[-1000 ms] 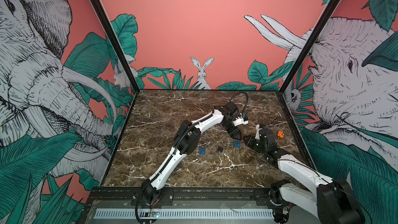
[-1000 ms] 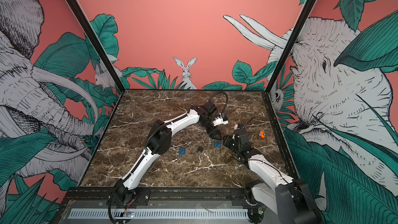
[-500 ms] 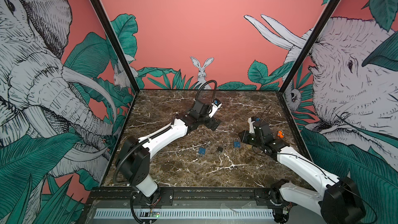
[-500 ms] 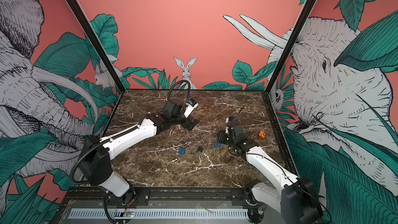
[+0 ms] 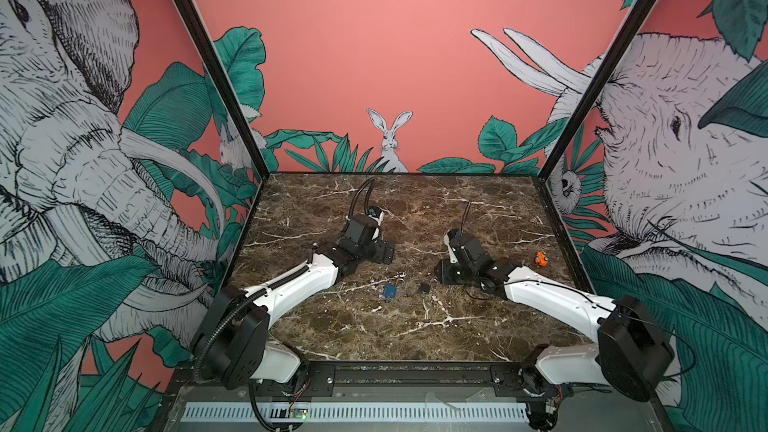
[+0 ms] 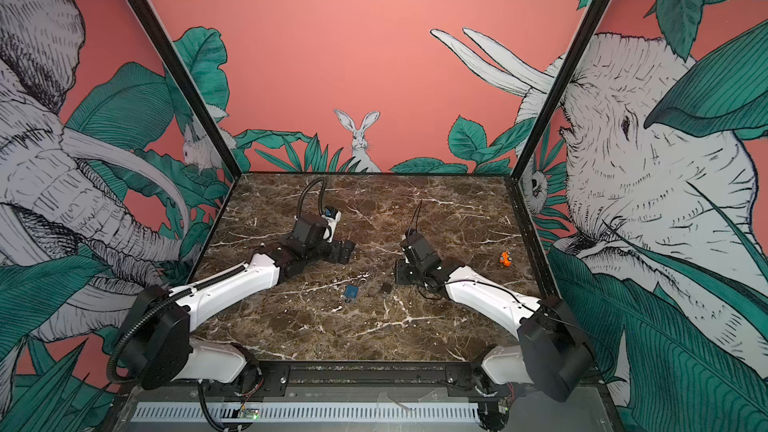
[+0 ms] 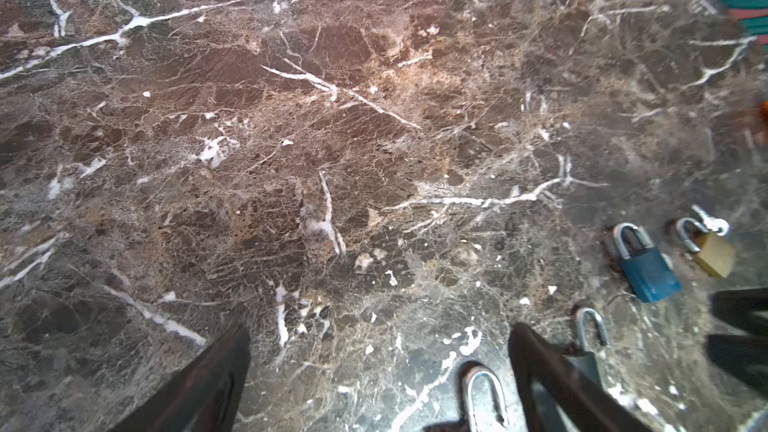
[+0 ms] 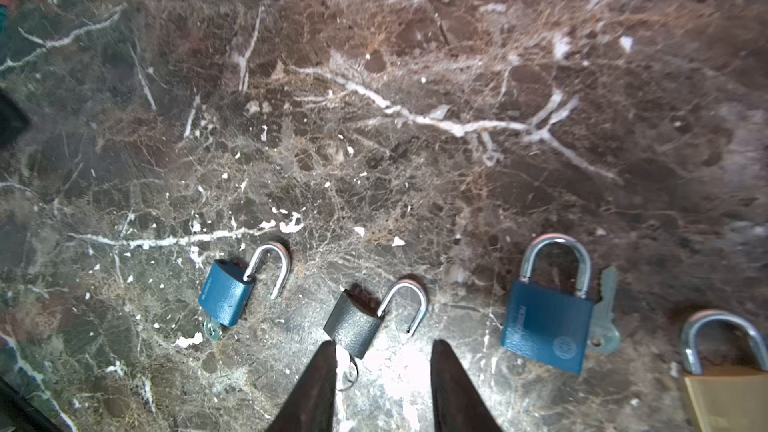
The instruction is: Lock with the key
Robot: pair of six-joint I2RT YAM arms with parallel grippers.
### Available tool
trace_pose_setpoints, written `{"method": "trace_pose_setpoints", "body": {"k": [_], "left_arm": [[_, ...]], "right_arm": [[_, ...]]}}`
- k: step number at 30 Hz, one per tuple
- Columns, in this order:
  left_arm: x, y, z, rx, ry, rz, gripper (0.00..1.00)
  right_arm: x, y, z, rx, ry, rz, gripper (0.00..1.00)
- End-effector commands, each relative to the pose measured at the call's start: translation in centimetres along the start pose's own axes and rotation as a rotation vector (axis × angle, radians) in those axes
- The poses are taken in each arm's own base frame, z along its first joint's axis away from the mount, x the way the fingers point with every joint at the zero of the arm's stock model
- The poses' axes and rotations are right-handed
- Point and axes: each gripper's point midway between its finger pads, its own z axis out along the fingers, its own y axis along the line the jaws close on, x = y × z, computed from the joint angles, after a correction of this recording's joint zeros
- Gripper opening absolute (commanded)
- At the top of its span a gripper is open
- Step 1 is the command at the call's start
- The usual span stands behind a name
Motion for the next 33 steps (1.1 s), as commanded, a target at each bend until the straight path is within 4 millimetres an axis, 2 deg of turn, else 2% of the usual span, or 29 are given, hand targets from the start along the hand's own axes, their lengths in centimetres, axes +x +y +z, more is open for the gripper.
{"method": "trace_pose_setpoints", "body": {"k": [1,8,14,16,24,33], "left_arm": [[-2.0,-0.7,-1.2,0.046,-0.083,-0.058,0.98],[-1.3,-0.8,-1.7,0.082,-0.098,-0.091,0.97],[-0.5,0.8,-1.9,0.081,-0.132,-0.179,0.97],[-0.5,1.4,-1.6,0.097,-0.143,-0.221,0.97],[-0.2,1.7,-1.0,0.109,-0.139,-0.209,0.98],[-0.1,0.8,0.2,0.158,-0.123,-0.208,0.97]], "right_arm": [[-0.5,0.9,0.6,0.01,-0.04,0.015,0.39],[1.2,2.6,2.6,0.021,0.013,-0.006,0.47],[1.5,3.2,4.2,0.078,0.069,-0.03,0.51],[2.3,2.8,5.2,0.126,0.101,-0.033,0.52],[3.5,1.9,5.1,0.292,0.141,-0.08,0.55],[4.6,0.9,5.2,0.346,0.174,-0.09,0.55]]}}
